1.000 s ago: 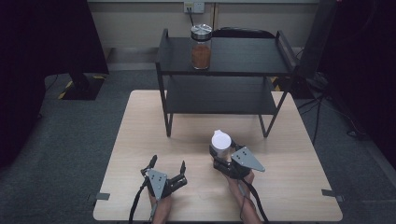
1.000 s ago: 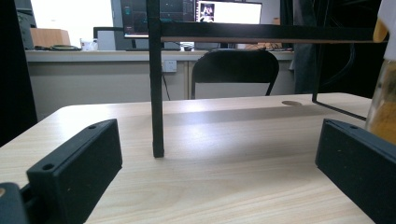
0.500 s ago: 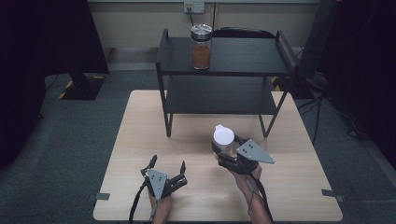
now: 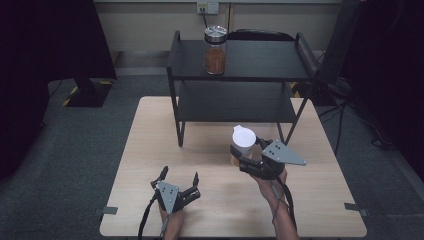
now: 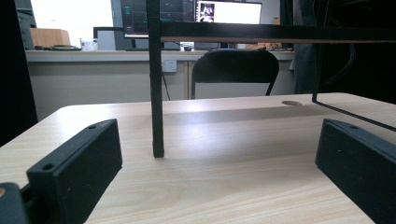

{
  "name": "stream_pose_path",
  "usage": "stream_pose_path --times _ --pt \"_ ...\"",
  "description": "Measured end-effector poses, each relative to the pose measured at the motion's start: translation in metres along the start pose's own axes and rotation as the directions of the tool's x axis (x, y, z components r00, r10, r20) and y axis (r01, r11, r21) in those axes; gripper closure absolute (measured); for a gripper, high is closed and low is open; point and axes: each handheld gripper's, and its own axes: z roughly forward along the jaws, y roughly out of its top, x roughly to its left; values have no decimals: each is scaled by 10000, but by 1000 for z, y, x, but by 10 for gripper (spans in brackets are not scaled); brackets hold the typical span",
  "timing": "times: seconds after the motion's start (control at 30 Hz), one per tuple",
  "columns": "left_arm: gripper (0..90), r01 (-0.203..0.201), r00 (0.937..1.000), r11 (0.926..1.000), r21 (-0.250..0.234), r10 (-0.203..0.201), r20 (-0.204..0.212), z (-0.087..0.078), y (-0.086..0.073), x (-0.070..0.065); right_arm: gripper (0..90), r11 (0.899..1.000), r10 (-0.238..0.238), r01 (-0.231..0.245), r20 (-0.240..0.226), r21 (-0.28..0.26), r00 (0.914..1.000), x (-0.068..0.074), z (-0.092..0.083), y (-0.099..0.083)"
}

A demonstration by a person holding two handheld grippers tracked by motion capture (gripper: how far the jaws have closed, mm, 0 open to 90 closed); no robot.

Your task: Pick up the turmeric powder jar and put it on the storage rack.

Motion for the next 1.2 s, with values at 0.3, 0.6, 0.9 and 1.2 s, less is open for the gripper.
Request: stream_pose_path --times 0.3,0.6,0.9,1.2 --pt "0 0 10000 10000 -4 0 1 0 0 0 300 9997 28 -35 -294 -238 9996 -19 1 42" --pt "0 5 10000 10000 0 -5 7 0 0 0 300 9990 51 -67 -338 -450 9994 -36 3 77" --pt "0 2 10000 10000 0 -2 21 0 0 0 300 9976 391 -390 2 -576 9992 -46 10 107" --pt "0 12 10000 10000 -3 -12 23 0 0 0 300 9963 673 -629 767 -588 9948 -45 30 146"
